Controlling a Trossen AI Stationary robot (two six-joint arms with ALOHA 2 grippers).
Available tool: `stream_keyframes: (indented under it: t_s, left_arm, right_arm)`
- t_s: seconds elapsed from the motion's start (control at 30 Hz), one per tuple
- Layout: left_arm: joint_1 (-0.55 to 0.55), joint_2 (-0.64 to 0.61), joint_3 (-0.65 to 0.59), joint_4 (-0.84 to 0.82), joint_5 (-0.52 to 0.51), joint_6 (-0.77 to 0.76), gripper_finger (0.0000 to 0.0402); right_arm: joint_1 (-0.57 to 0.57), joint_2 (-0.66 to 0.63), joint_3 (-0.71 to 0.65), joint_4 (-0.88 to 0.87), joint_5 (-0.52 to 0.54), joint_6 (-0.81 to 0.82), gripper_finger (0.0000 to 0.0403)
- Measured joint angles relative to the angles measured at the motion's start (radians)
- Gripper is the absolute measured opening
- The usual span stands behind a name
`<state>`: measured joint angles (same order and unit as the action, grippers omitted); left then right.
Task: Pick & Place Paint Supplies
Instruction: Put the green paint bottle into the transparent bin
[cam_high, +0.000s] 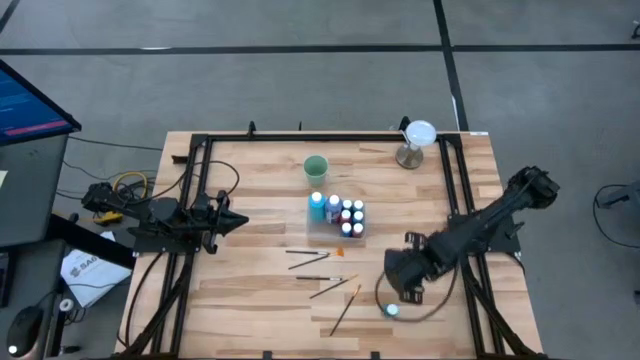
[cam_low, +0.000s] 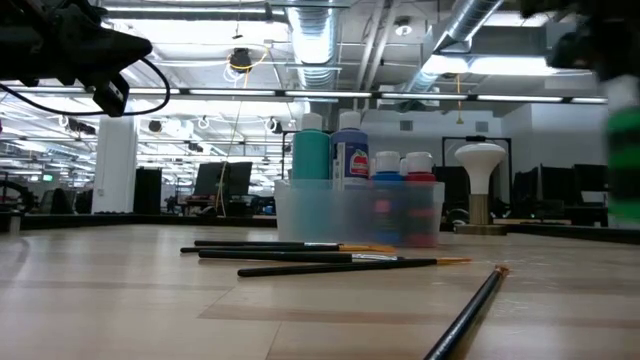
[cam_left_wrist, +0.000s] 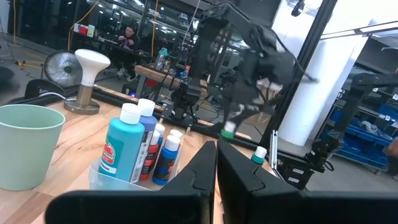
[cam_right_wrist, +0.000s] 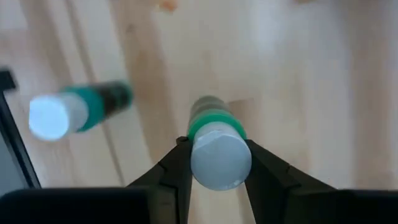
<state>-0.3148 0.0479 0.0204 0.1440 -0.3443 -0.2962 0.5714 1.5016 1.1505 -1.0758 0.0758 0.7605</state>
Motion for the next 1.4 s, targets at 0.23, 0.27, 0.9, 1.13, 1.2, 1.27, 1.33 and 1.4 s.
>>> stream_keyframes:
  t_s: [0.23, 0.27, 0.9, 1.13, 1.2, 1.27, 1.33, 1.4]
  left_arm:
    - [0.000, 0.000, 0.000, 0.000, 0.000, 0.000, 0.0008]
    - [0.000, 0.000, 0.000, 0.000, 0.000, 0.000, 0.0008]
    - [0.000, 0.001, 0.000, 0.015, -0.005, 0.000, 0.0008]
    - [0.000, 0.000, 0.000, 0.018, -0.004, 0.000, 0.0008]
    - [0.000, 0.001, 0.000, 0.021, -0.004, 0.000, 0.0008]
    - [0.000, 0.001, 0.000, 0.022, -0.004, 0.000, 0.0008]
    - [0.000, 0.000, 0.000, 0.023, -0.004, 0.000, 0.0008]
    - [0.000, 0.009, 0.001, 0.029, -0.004, 0.000, 0.0008]
  right_arm:
    - [-0.216, -0.006, 0.199, -0.177, 0.003, -0.094, 0.0108]
    - [-0.242, 0.010, 0.241, -0.204, 0.004, -0.116, 0.0108]
    - [-0.399, 0.589, 1.152, -0.487, 0.026, -0.218, 0.0108]
    - [-0.447, 0.685, 1.179, -0.454, 0.035, -0.236, 0.0108]
    - [-0.459, 0.706, 1.178, -0.449, 0.051, -0.231, 0.0108]
    - [-0.464, 0.724, 1.173, -0.471, 0.074, -0.227, 0.0108]
    - [-0.471, 0.732, 1.178, -0.445, 0.078, -0.196, 0.0108]
    - [-0.478, 0.738, 1.177, -0.484, 0.077, -0.186, 0.0108]
